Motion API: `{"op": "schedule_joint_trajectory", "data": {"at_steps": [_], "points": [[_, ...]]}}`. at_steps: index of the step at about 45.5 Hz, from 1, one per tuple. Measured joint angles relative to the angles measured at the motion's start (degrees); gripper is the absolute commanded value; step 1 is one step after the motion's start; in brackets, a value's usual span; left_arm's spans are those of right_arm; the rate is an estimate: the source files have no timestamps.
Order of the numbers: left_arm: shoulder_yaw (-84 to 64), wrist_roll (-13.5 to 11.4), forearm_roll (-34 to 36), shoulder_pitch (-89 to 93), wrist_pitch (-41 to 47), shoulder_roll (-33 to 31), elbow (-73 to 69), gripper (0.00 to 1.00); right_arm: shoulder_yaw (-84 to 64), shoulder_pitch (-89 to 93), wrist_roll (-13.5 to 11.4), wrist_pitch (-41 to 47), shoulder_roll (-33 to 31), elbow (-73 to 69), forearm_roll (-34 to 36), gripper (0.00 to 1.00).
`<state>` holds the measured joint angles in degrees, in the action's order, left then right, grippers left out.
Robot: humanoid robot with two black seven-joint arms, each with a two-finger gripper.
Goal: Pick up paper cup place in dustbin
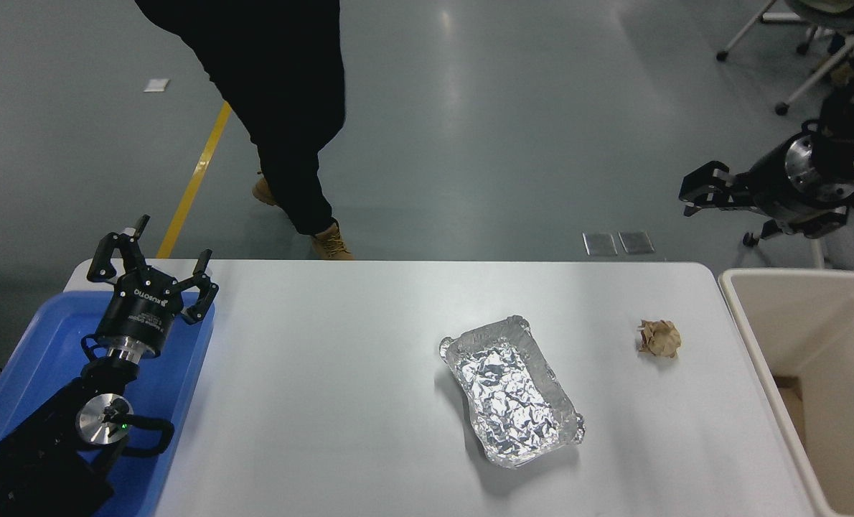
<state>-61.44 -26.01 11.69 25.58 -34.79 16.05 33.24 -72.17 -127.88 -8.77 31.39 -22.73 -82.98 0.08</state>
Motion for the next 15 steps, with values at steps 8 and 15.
{"op": "schedule_joint_trajectory", "data": {"at_steps": [8, 15], "points": [[0.0, 0.0, 0.0, 0.0, 0.0, 0.0, 0.0, 0.99, 0.3, -5.2, 0.0, 4.7, 0.6, -5.1, -0.6, 1.0], [0.0, 0.0, 0.0, 0.0, 0.0, 0.0, 0.0, 0.98, 0.9, -7.5, 0.0, 7.2, 0.8, -7.2, -0.9, 1.0]]}}
